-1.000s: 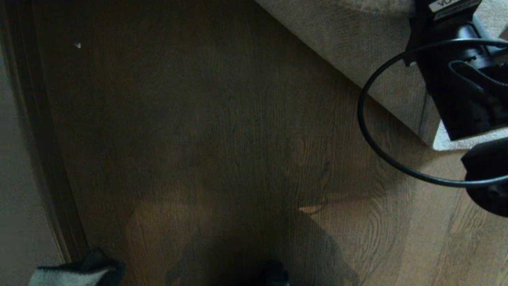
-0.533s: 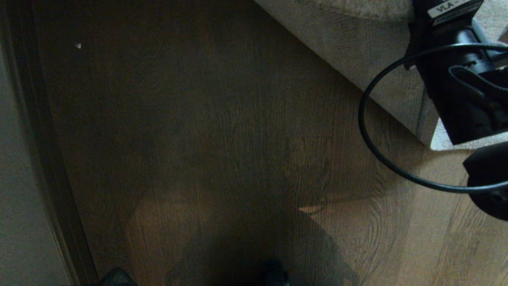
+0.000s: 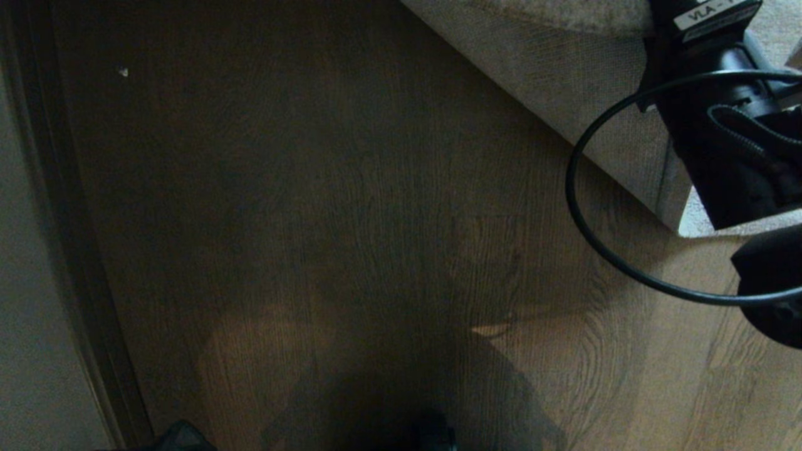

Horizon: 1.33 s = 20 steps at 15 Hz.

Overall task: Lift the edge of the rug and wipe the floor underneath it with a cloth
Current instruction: Lay down the carpet

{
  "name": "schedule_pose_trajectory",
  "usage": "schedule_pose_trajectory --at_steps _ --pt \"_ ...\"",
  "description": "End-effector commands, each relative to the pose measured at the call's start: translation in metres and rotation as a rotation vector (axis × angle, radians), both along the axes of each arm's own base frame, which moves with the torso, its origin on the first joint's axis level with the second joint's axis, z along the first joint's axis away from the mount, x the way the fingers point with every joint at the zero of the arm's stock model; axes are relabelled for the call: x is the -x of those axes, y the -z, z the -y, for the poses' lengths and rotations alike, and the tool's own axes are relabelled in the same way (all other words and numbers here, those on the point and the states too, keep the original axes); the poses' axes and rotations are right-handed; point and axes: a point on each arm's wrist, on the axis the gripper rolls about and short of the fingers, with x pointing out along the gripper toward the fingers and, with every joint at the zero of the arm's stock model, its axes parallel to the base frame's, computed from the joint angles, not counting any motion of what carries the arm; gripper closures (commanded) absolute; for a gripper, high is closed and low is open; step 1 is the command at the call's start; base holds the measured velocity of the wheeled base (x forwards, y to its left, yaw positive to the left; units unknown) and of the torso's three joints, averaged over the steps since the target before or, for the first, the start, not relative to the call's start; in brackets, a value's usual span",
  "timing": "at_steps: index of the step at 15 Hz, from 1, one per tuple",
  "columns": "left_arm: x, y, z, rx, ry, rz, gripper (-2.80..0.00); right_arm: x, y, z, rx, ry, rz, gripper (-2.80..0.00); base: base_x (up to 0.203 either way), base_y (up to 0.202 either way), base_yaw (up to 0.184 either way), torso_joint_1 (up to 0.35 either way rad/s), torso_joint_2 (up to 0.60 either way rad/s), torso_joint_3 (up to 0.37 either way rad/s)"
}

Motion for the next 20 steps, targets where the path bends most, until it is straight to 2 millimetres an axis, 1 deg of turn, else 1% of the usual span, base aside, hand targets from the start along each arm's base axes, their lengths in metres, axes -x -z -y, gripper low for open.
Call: schedule_pose_trajectory --at_steps 1,4,8,10,11,16,20 --pt "0.000 0.000 0.000 -0.001 -0.067 -0.007 0.00 0.002 -0.001 0.001 -0.023 -0.002 0.034 0.00 0.000 0.000 0.000 0.000 0.00 0.000" --pt "0.000 0.000 0.001 0.000 -0.211 -0.008 0.00 0.004 -0.001 -0.002 -0.023 -0.014 0.034 0.00 0.000 0.000 0.000 0.000 0.00 0.000" --pt "0.000 0.000 0.001 0.001 -0.274 -0.007 0.00 0.011 -0.003 -0.012 -0.026 -0.060 0.039 0.00 0.000 0.000 0.000 0.000 0.00 0.000" --pt "-0.001 0.000 0.001 0.002 -0.376 -0.001 0.00 0.013 -0.003 -0.014 -0.026 -0.067 0.039 0.00 0.000 0.000 0.000 0.000 0.00 0.000" --pt "-0.001 -0.001 0.001 0.011 -0.402 0.045 0.00 0.012 -0.002 -0.014 -0.025 -0.067 0.038 0.00 0.000 0.000 0.000 0.000 0.00 0.000" --pt "0.020 0.003 0.001 0.062 -0.383 0.297 0.00 0.011 0.000 -0.016 -0.023 -0.075 0.028 0.00 0.000 0.000 0.000 0.000 0.00 0.000" --pt "0.021 0.004 0.001 0.065 -0.381 0.313 0.00 0.009 0.005 -0.025 -0.015 -0.101 0.013 0.00 0.000 0.000 0.000 0.000 0.00 0.000"
